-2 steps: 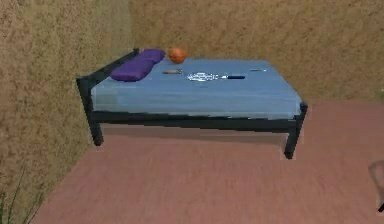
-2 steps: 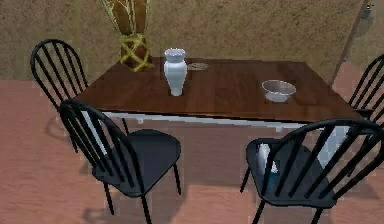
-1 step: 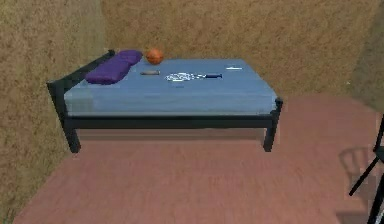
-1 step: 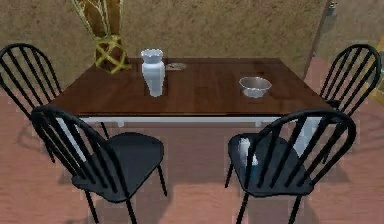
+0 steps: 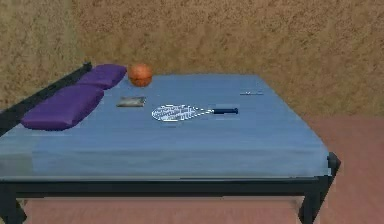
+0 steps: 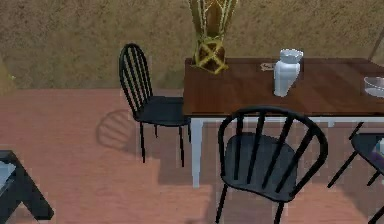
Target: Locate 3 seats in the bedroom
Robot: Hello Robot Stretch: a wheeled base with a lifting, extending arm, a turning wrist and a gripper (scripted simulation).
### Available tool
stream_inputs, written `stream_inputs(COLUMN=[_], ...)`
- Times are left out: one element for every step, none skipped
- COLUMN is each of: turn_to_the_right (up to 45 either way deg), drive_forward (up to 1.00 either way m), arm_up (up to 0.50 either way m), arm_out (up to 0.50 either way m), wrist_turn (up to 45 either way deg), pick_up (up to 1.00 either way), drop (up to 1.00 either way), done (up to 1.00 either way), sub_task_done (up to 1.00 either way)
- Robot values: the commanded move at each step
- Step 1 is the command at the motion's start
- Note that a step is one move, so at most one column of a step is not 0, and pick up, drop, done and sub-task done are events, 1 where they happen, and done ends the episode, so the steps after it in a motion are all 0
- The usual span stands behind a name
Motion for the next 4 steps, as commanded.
stream_inputs(turn_to_the_right=[45.0,6.0,0.0,45.0], drive_forward=[0.00,0.00,0.50,0.00], arm_up=[0.00,0.00,0.00,0.00], arm_out=[0.00,0.00,0.00,0.00], wrist_turn=[0.0,0.0,0.0,0.0], pick_up=[0.00,0.00,0.00,0.00], drop=[0.00,0.00,0.00,0.00], done=[0.00,0.00,0.00,0.00], sub_task_done=[0.00,0.00,0.00,0.00])
